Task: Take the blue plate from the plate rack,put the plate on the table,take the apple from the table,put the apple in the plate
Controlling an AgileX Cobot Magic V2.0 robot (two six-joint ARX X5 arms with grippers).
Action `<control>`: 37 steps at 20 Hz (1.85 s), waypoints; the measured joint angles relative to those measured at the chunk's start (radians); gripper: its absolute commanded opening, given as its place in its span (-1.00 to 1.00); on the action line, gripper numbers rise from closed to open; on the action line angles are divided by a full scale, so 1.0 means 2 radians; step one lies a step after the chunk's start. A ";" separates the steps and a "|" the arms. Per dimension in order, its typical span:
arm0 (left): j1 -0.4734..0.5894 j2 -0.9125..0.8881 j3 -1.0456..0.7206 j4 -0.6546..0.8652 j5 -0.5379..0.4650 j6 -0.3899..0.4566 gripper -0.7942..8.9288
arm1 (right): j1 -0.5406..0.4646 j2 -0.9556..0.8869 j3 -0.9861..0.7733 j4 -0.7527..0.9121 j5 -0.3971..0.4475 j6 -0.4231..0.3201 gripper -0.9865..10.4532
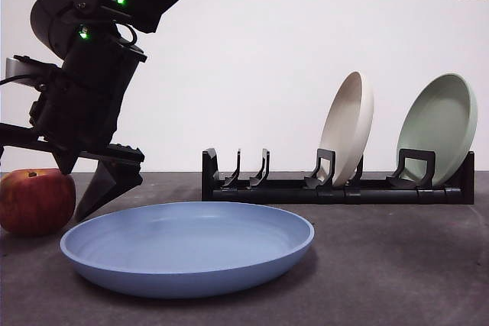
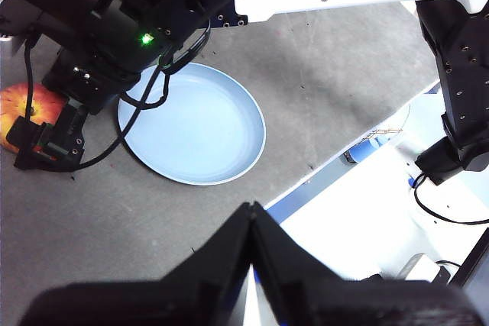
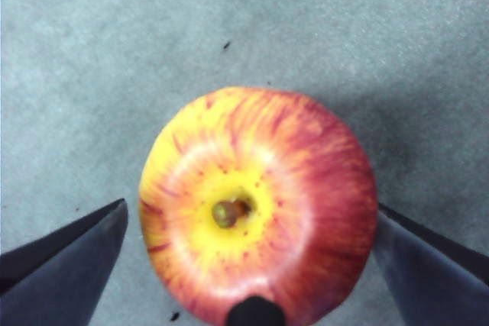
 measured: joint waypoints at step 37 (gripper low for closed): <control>0.000 0.000 0.000 0.000 -0.055 0.010 -0.85 | 0.009 -0.370 -0.516 0.208 0.101 0.027 -0.82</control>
